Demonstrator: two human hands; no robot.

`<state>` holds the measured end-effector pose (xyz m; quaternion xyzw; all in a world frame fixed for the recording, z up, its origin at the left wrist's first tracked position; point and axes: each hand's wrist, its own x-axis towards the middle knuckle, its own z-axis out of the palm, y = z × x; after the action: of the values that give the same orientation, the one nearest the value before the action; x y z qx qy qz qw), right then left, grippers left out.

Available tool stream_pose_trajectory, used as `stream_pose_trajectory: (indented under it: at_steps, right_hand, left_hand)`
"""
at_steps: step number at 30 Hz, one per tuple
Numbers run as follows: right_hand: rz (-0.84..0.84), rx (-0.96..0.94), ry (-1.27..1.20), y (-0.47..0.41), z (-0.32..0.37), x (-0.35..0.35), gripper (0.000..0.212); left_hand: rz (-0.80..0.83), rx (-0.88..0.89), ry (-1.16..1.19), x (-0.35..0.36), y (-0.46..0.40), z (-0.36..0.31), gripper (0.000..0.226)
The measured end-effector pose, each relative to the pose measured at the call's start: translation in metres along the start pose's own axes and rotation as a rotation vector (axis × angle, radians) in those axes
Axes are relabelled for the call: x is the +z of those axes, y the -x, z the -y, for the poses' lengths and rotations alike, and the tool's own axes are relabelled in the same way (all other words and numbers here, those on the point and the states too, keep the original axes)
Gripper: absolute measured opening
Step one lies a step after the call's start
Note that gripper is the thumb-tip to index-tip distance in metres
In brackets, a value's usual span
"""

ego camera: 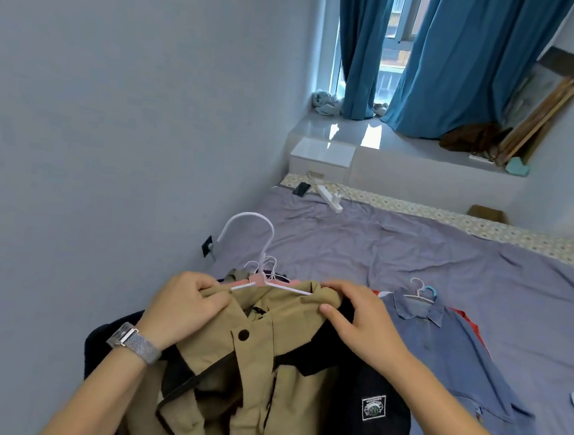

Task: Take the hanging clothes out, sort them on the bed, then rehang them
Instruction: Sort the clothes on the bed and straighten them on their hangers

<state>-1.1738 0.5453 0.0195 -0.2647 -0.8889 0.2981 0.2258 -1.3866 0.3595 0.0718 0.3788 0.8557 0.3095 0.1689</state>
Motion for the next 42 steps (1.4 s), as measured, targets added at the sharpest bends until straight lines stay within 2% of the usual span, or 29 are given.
stream_pose_trajectory:
  at_steps: [3,5,11,14,16,18,24,31,37,42]
  right_hand:
    - [0.026,0.077,0.143,-0.034,-0.027,0.015,0.045]
    - [0.098,0.173,0.194,-0.046,-0.046,0.019,0.05]
    - [0.16,0.492,0.141,-0.032,-0.097,0.021,0.042]
    - [0.21,0.561,0.123,-0.031,-0.115,0.043,0.041]
    - [0.229,0.589,0.11,-0.04,-0.122,0.061,0.041]
    - [0.25,0.603,0.098,-0.051,-0.125,0.075,0.042]
    - [0.286,0.697,0.127,-0.049,-0.161,0.063,0.041]
    - [0.284,0.879,0.132,0.019,-0.251,-0.007,0.042]
    - [0.325,0.843,0.087,0.058,-0.351,-0.047,0.039]
    - [0.421,0.814,0.08,0.112,-0.45,-0.074,0.032]
  left_hand:
    - [0.028,-0.004,-0.039,0.008,-0.065,0.01,0.044]
    - [0.11,0.0,-0.047,0.017,-0.112,0.022,0.047]
    - [0.32,-0.01,-0.056,0.075,-0.22,0.069,0.032]
    - [0.311,0.04,-0.241,0.11,-0.252,0.085,0.024]
    - [0.272,0.146,-0.476,0.139,-0.268,0.091,0.031]
    - [0.289,0.201,-0.562,0.172,-0.271,0.077,0.041]
    - [0.441,0.407,-0.456,0.262,-0.241,0.0,0.045]
    - [0.532,0.412,-0.408,0.34,-0.2,-0.069,0.046]
    - [0.511,0.347,-0.409,0.423,-0.169,-0.125,0.048]
    - [0.561,0.245,-0.43,0.513,-0.136,-0.151,0.049]
